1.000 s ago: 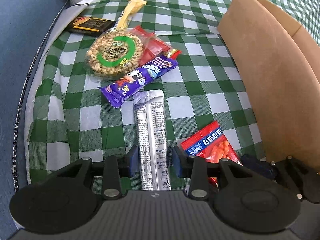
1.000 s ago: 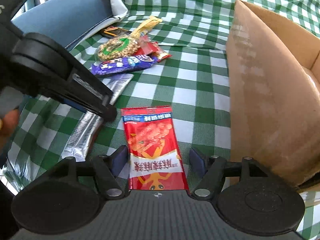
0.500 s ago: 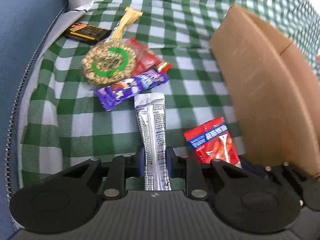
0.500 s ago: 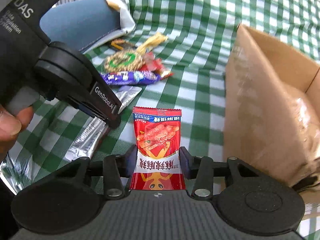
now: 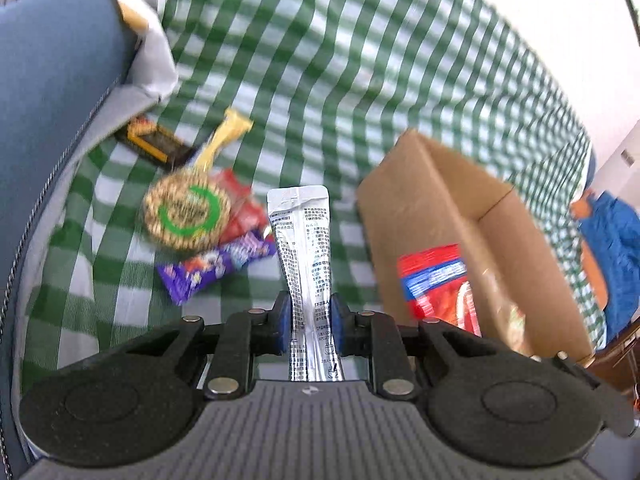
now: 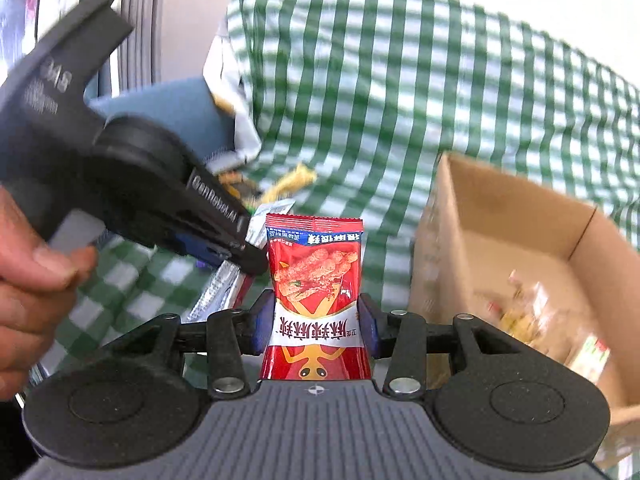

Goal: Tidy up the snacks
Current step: 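Carry the silver packet and red chip bag toward the box with both tools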

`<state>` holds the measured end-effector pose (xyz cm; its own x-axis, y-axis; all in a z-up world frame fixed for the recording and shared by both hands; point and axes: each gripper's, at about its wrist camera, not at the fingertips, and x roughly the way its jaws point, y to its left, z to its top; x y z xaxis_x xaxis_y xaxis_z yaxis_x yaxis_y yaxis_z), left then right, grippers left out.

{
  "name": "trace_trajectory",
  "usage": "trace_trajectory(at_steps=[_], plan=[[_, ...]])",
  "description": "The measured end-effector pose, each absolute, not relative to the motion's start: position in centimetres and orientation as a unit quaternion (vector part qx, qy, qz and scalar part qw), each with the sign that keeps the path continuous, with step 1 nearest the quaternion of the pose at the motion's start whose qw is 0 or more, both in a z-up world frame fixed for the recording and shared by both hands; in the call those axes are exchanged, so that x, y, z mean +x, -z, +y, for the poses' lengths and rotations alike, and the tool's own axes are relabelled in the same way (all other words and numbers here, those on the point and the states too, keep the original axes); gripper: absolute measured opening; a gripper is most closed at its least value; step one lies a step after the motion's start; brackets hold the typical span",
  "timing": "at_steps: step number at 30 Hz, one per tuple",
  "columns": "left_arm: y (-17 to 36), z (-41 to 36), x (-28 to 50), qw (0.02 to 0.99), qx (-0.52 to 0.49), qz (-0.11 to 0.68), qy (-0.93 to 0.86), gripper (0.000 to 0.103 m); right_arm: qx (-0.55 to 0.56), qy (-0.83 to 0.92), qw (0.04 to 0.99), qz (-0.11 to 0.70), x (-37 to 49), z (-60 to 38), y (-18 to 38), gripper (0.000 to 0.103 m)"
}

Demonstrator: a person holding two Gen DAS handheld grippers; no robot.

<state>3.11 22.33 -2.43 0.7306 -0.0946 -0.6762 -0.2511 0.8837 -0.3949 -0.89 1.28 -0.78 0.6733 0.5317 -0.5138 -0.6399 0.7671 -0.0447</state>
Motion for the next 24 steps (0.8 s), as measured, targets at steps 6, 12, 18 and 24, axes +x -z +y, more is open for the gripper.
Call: trace_trajectory(at_steps=[6,12,18,24], plan=[[1.0,21.5,2.6,0.913,-0.246,0.326,-0.021,0.022,-0.095,-0.313,0.923,0.201,0.9,-1.6,-3.3,0.046],[0.4,20.1,2.8,0.92,-0.244,0.308,0.0,0.022,-0.143,-0.268,0.94,0.154,5.6,-6.4,-5.8,0.046],[-0.2,19.0,3.7,0.927,-0.243,0.284,0.023,0.022,-0.115,-0.2,0.954,0.192,9.7,-11.9,-3.9,0.045],[-1.3,16.5,4.6,0.938,-0.237,0.249,0.046,0.022,-0.131,-0.166,0.96,0.183,10.0,-15.3,-2.8,0.046]])
